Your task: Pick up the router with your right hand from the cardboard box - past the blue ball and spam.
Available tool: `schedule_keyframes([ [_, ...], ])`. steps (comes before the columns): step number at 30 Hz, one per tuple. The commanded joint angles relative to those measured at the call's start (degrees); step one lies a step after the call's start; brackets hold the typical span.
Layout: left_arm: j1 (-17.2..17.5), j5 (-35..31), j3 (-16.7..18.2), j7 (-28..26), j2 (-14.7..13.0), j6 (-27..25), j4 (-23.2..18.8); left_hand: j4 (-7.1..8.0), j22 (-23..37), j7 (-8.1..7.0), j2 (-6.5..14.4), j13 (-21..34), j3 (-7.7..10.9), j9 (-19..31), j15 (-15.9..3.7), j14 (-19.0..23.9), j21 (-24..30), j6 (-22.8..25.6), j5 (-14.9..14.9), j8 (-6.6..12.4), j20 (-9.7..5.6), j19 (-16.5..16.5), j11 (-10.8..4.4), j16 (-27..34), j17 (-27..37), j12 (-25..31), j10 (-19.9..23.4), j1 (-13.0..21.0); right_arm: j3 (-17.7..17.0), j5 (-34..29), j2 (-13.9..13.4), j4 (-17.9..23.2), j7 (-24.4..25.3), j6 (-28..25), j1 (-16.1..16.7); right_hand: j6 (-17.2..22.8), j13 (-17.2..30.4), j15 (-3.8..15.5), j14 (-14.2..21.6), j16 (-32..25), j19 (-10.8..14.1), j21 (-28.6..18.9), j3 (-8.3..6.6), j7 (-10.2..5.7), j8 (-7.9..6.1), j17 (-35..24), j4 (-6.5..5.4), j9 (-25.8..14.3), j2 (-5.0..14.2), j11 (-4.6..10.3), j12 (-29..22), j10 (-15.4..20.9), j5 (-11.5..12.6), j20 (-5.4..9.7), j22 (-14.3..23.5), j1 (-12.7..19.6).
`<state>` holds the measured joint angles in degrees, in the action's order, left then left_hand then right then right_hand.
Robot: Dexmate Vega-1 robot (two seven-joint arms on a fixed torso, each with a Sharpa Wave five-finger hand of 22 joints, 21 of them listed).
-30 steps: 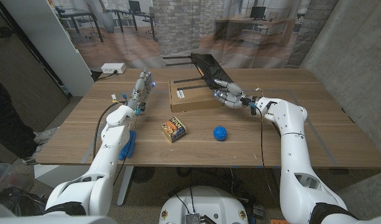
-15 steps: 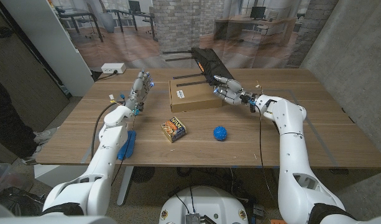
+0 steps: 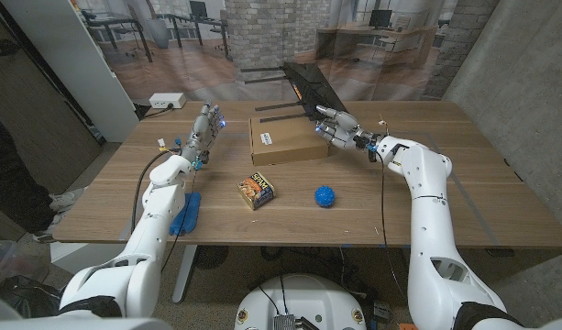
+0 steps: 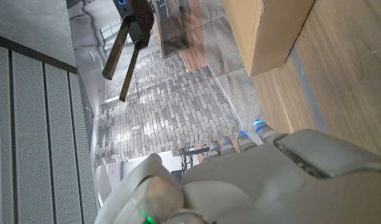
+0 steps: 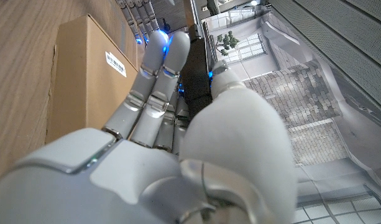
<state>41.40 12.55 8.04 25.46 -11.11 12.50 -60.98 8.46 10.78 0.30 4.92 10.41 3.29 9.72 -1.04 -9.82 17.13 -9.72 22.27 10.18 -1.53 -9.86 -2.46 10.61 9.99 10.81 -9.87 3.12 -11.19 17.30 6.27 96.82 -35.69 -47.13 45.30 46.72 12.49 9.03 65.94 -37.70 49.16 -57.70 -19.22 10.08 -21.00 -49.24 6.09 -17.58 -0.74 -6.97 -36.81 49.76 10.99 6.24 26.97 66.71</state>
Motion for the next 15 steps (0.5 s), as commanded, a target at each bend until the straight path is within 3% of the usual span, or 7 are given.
schedule_keyframes([
  [1, -0.61, 0.67, 0.51, 2.19, -0.73, 0.67, 1.06, 0.16, 0.34, -0.01, 0.27, 0.16, -0.33, 0.09, 0.23, -17.58, -0.03, -12.54, 0.22, 0.23, 0.22, -12.46, 0.24, 0.31, 0.11, 0.29, -12.41, 0.31, 0.55, -0.48, 1.00, 3.40, 1.75, 1.16, 1.48, 6.14, 13.06, 3.83, 2.77, 0.30, -0.34, -0.89, -1.47, -4.40, -0.38, -0.27, 1.46, -1.85, 10.12, 5.37, -0.35, 6.68, 0.34, 2.63, 0.12, 11.12],
  [15, -1.87, 0.99, 1.28, 5.30, -2.11, 0.75, 3.30, 0.15, 0.35, -0.01, 0.34, 0.15, -0.58, 0.09, 0.25, -17.55, -0.20, -12.55, 0.29, 0.22, 0.20, -12.34, 0.19, 0.32, 0.11, 0.30, -12.39, 0.38, 1.19, -1.12, 2.52, 5.20, 4.00, 3.47, 2.45, 6.36, 13.36, 3.81, 3.22, 0.44, -0.78, -2.32, -1.35, -4.33, -0.20, -0.87, 1.51, -2.03, 10.04, 5.29, -0.36, 6.75, 0.36, 2.64, -0.09, 11.31],
])
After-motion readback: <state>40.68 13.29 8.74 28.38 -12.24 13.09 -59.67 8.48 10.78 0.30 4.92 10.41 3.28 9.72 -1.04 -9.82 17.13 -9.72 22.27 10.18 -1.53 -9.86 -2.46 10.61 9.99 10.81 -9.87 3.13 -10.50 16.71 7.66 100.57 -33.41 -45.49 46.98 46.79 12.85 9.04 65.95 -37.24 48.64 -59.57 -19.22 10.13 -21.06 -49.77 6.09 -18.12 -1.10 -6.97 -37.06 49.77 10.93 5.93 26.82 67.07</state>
